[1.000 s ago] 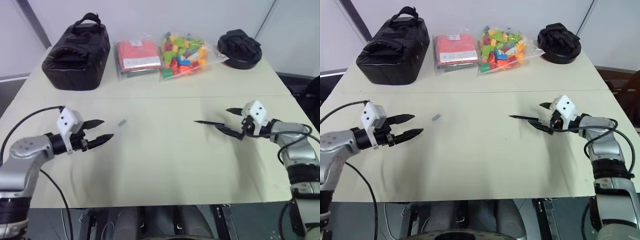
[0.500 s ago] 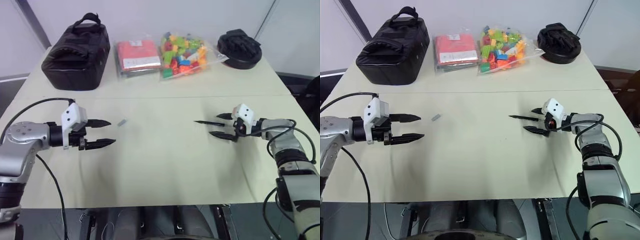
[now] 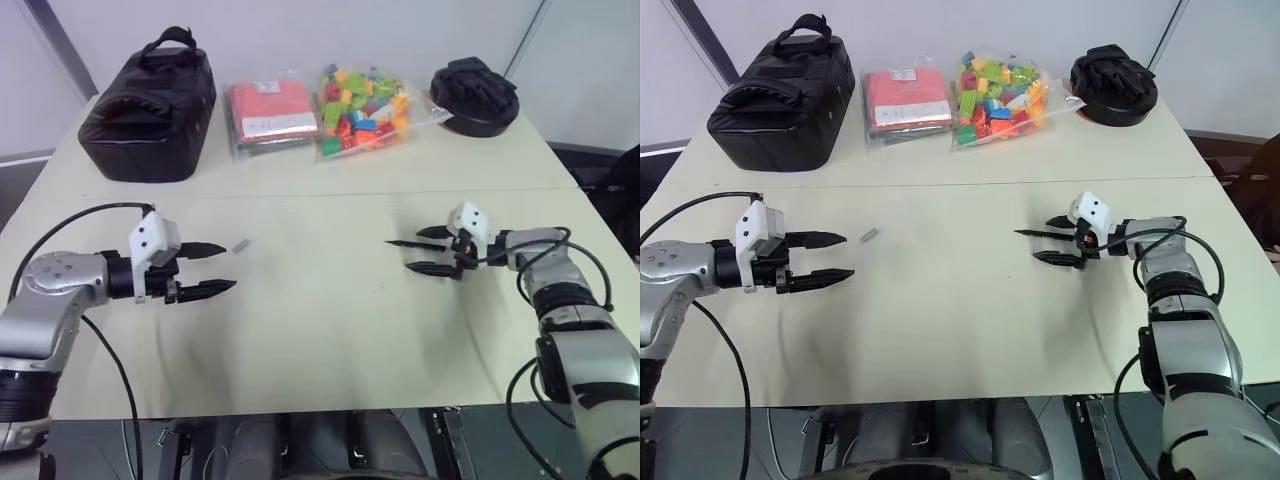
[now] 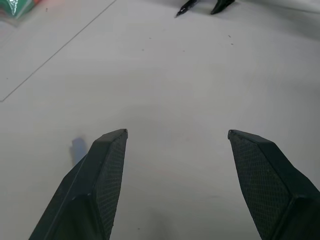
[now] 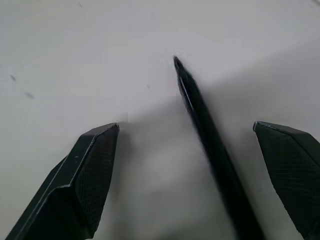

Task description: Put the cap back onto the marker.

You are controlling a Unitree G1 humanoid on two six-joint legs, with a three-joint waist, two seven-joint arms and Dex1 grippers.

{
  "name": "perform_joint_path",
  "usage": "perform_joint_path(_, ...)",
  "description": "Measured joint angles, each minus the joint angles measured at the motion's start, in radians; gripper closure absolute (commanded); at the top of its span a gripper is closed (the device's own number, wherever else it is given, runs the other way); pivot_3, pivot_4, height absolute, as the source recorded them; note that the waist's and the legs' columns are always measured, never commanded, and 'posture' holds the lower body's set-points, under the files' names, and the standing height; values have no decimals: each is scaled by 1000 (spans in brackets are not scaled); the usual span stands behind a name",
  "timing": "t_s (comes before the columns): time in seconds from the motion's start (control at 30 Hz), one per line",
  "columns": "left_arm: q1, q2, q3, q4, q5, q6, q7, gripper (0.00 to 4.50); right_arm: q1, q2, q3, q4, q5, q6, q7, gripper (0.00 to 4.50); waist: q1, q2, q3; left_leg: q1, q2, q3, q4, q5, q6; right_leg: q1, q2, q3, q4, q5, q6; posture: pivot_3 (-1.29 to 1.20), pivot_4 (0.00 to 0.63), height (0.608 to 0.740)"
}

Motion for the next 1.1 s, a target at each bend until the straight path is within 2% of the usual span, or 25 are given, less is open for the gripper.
perform_joint_path(0.73, 60, -32, 2, -56, -4, 3, 76, 1140, -32, -20, 28, 57, -90, -49, -14, 39, 5, 0, 0, 0, -1, 0, 0, 0, 0, 0, -2, 0, 1, 0, 0, 0, 150, 740)
perform_joint_path(0.83, 68, -35, 2, -59, -4, 3, 79, 1140, -39, -19, 28, 64, -94, -43, -14, 855, 4, 0, 0, 0, -1, 0, 0, 0, 0, 0, -2, 0, 1, 0, 0, 0, 150, 740)
perform_joint_path(0.97, 77, -42, 2, -63, -4, 3, 84, 1140, -46, -19, 28, 73, -100, -37, -12, 2799, 5, 0, 0, 0, -1, 0, 0, 0, 0, 0, -2, 0, 1, 0, 0, 0, 150, 740)
perform_joint_path(1.07, 77, -42, 2, -63, -4, 3, 86, 1140, -49, -16, 28, 74, -103, -35, -8, 4430, 5, 0, 0, 0, -1, 0, 0, 0, 0, 0, -2, 0, 1, 0, 0, 0, 150, 740)
perform_joint_path(1.1, 77, -42, 2, -63, -4, 3, 87, 1140, -53, -15, 28, 75, -106, -34, -7, 4478, 4, 0, 0, 0, -1, 0, 0, 0, 0, 0, -2, 0, 1, 0, 0, 0, 150, 740)
